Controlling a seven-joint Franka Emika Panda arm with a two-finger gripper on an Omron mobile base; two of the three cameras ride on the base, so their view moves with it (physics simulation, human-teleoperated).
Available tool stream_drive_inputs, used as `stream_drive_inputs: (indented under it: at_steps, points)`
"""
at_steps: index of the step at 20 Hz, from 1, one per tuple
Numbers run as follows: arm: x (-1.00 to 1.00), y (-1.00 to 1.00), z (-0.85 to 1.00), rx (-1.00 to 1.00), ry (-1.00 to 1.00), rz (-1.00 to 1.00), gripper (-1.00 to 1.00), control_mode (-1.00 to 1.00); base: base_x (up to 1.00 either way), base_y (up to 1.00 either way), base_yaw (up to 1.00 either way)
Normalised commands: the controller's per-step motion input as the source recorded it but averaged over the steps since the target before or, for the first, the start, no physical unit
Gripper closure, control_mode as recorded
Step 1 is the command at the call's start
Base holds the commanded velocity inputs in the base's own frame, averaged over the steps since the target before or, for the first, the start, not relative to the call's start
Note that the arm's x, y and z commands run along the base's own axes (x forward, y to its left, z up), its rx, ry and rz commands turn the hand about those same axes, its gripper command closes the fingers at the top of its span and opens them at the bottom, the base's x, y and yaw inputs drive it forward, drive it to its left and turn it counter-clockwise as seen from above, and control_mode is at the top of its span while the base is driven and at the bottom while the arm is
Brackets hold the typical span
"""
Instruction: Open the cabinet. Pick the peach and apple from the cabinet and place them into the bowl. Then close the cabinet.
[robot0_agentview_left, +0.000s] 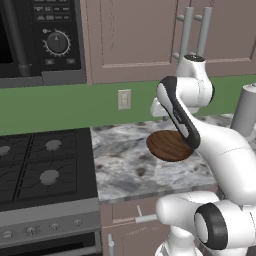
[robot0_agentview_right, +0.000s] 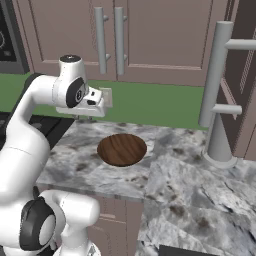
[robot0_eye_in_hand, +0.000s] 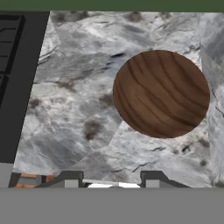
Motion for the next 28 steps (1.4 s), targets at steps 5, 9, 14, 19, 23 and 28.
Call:
stream_drive_inputs:
  at_steps: [5, 9, 14, 19, 23, 28]
  points:
    - [-0.09, 0.01, -0.08, 0.0, -0.15, -0.01, -1.0, -1.0, 0.0, 0.0, 0.0]
    - [0.0, 0.0, 0.0, 0.0, 0.0, 0.0, -1.0, -1.0, 0.0, 0.0, 0.0]
    - [0.02, 0.0, 0.01, 0.0, -0.01, 0.0, -1.0, -1.0, 0.0, 0.0, 0.0]
    - [-0.02, 0.0, 0.41, 0.0, -0.22, 0.0, -1.0, -1.0, 0.0, 0.0, 0.0]
    - [-0.21, 0.0, 0.57, 0.0, -0.32, 0.0, -1.0, -1.0, 0.0, 0.0, 0.0]
    - [-0.15, 0.0, 0.33, 0.0, -0.26, 0.0, -1.0, -1.0, 0.0, 0.0, 0.0]
